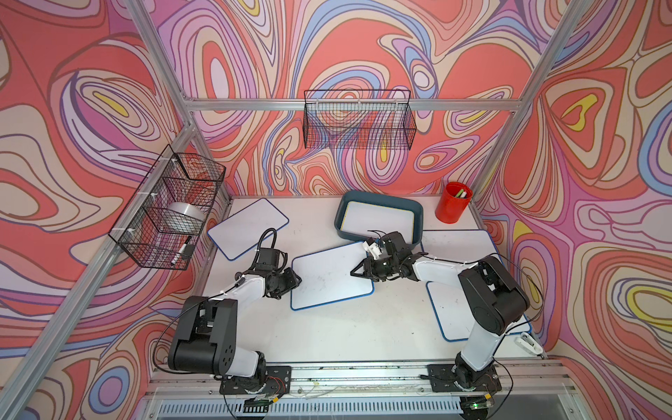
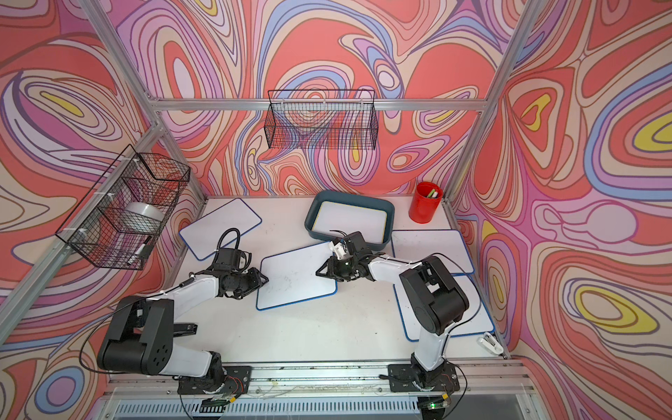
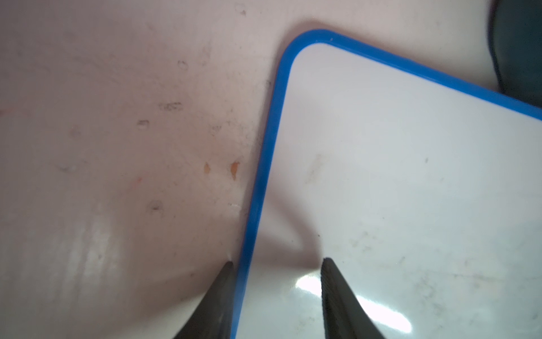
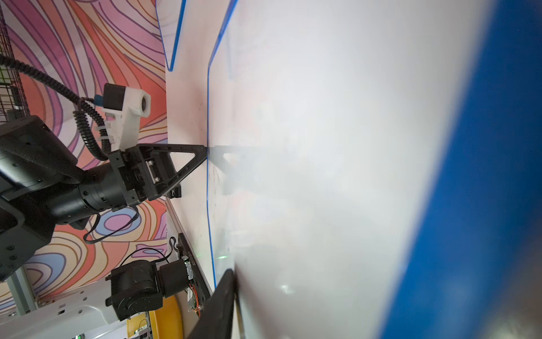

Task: Put the whiteboard into the storage box
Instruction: Pick up the whiteboard at the center of the board.

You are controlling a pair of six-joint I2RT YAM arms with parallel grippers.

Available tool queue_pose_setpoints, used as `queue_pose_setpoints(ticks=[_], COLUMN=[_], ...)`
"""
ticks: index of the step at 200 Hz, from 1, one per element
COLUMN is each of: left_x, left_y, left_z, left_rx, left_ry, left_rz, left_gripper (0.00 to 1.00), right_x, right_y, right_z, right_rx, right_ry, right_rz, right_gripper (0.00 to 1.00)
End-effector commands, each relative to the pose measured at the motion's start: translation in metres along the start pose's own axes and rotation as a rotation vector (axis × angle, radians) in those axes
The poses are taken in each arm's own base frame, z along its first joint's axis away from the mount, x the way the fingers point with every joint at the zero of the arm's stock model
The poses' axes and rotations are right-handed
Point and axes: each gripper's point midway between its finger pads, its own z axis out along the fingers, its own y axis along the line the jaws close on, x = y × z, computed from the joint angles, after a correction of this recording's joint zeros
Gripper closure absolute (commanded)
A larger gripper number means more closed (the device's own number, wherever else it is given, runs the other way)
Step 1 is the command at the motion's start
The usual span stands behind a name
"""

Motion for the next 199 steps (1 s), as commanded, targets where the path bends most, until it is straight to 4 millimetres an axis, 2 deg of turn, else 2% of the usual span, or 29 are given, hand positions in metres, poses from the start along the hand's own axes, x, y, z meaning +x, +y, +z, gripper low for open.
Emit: queue_pose_setpoints(ticks=[1, 33, 65, 99, 135, 166, 199], left_x=[0.035, 0.025, 0.012, 0.008, 0.006, 0.004, 0.002], left_y=[-0.008, -0.012, -0.017, -0.021, -0.026, -0.030, -0.028], left_z=[0.001, -0.005, -0.012, -0.011, -0.011, -0.018, -0.025], left_rx=[0.036, 0.050, 0.071, 0.079, 0.099, 0.115, 0.091], left_ry=[0.147, 0.114, 0.070, 0.068, 0.076, 0.055, 0.036], left_rz=[0.000, 0.001, -0.002, 0.001, -0.004, -0.001, 0.018], left_gripper=[0.56, 0.56, 0.56, 0.56, 0.56, 0.56, 0.56], right_x=[-0.006, -0.007, -0.005, -0.002, -0.002, 0.000, 0.004], right_y=[0.031, 0.042, 0.048, 0.049, 0.054, 0.058, 0.052], right_z=[-0.008, -0.022, -0.027, -0.029, -0.042, -0.050, -0.053], right_rx=[-0.019, -0.033, -0.049, -0.053, -0.049, -0.053, -0.047], right_ry=[-0.031, -0.052, -0.052, -0.049, -0.080, -0.093, -0.100], right_rz=[-0.114, -0.135, -0.144, -0.139, -0.154, -0.159, -0.150], right_gripper=[0.72, 0.74, 0.76, 0.67, 0.59, 0.59, 0.62])
